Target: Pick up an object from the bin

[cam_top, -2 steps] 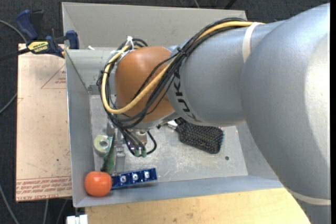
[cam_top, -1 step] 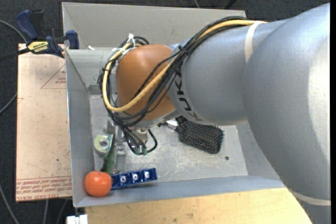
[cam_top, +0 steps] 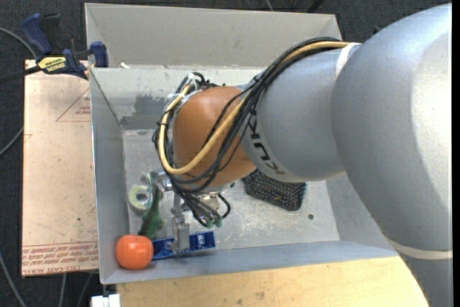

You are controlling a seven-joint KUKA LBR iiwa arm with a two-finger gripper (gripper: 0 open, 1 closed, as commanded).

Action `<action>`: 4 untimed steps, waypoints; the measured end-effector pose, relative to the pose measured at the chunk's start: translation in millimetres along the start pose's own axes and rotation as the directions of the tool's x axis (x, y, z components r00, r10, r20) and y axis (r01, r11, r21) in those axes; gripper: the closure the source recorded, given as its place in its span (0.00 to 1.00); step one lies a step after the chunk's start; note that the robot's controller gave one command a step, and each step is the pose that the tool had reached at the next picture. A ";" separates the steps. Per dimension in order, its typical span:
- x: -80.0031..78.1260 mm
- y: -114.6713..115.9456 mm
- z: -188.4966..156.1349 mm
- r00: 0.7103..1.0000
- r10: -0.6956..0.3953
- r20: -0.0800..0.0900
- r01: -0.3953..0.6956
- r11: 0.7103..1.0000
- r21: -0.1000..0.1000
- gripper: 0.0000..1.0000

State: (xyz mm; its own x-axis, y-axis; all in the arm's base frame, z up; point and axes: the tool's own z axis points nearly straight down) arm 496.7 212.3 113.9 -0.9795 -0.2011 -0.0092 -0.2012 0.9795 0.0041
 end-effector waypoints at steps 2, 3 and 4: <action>19.8 -26.5 12.7 0.996 0.084 -0.001 -0.084 0.996 0.003 0.00; 17.7 -24.1 23.0 1.000 0.003 0.002 -0.003 1.000 0.003 0.00; 9.9 22.4 42.1 0.985 -0.170 0.000 0.170 0.985 0.007 1.00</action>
Offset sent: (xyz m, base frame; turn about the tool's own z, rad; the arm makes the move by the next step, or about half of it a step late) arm -0.0174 -0.0310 -0.0139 0.0839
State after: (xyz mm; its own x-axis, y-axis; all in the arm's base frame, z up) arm 482.9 232.5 71.8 -0.9309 -0.3651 -0.0095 -0.3651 0.9310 -0.0044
